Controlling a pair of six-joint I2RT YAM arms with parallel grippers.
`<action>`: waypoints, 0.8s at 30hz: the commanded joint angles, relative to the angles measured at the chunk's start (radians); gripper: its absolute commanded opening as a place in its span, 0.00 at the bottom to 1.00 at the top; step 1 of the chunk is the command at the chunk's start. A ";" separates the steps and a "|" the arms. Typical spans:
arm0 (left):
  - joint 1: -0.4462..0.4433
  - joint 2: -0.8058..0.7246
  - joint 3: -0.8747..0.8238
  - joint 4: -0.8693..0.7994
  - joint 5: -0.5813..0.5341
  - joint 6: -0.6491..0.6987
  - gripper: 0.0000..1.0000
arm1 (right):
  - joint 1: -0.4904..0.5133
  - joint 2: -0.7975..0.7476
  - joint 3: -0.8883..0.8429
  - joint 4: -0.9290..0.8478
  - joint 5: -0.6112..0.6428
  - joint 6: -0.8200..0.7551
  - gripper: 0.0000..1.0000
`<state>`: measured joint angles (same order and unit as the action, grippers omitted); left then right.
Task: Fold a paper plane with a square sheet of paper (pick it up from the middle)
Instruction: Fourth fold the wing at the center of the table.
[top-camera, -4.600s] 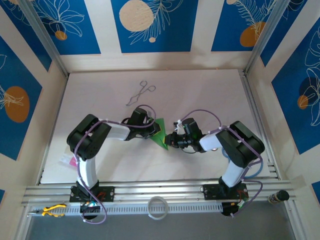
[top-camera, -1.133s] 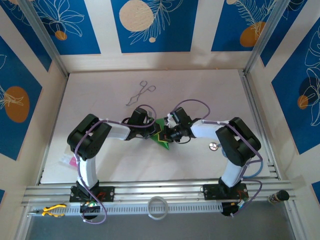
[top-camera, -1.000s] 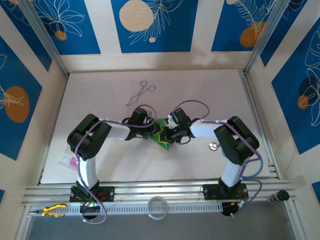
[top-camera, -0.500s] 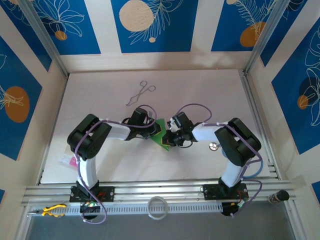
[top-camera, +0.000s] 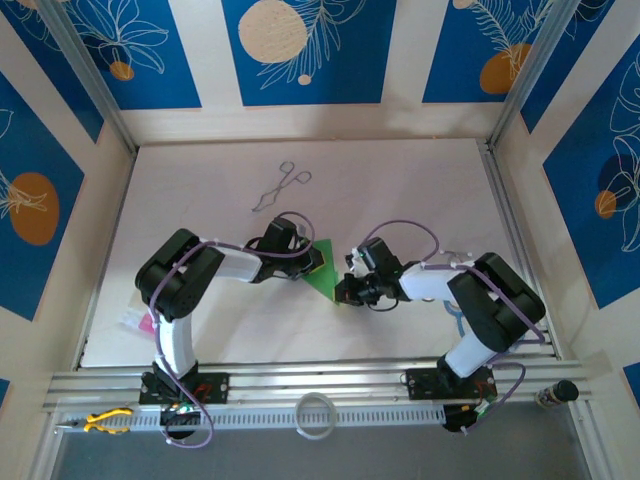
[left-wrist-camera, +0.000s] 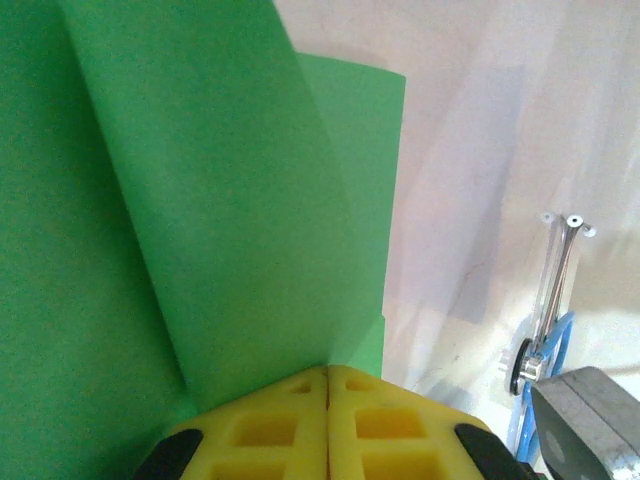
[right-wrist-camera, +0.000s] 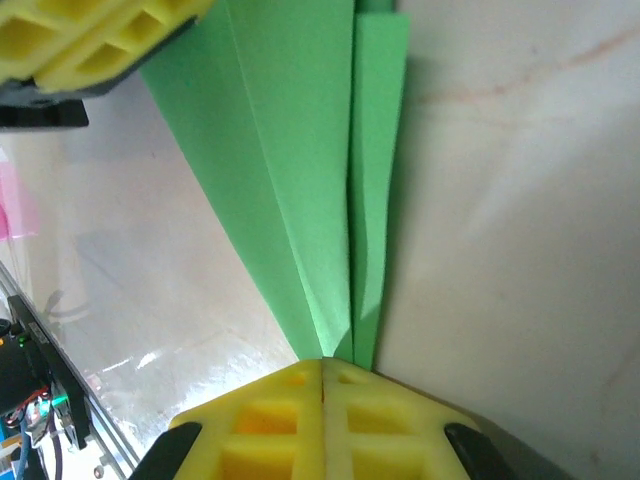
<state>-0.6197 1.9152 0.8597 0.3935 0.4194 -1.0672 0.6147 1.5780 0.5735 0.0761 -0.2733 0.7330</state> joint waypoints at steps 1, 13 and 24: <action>0.001 0.029 -0.036 -0.063 -0.053 -0.005 0.09 | 0.001 -0.023 -0.061 -0.083 -0.030 -0.017 0.05; -0.002 0.005 -0.054 -0.057 -0.075 -0.025 0.09 | -0.001 -0.140 -0.023 -0.131 -0.013 -0.012 0.06; -0.038 -0.055 -0.132 -0.006 -0.183 -0.125 0.09 | -0.016 -0.156 0.056 -0.144 0.031 0.011 0.06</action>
<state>-0.6407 1.8595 0.7689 0.4622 0.3141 -1.1625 0.6018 1.4166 0.5976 -0.0372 -0.2562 0.7341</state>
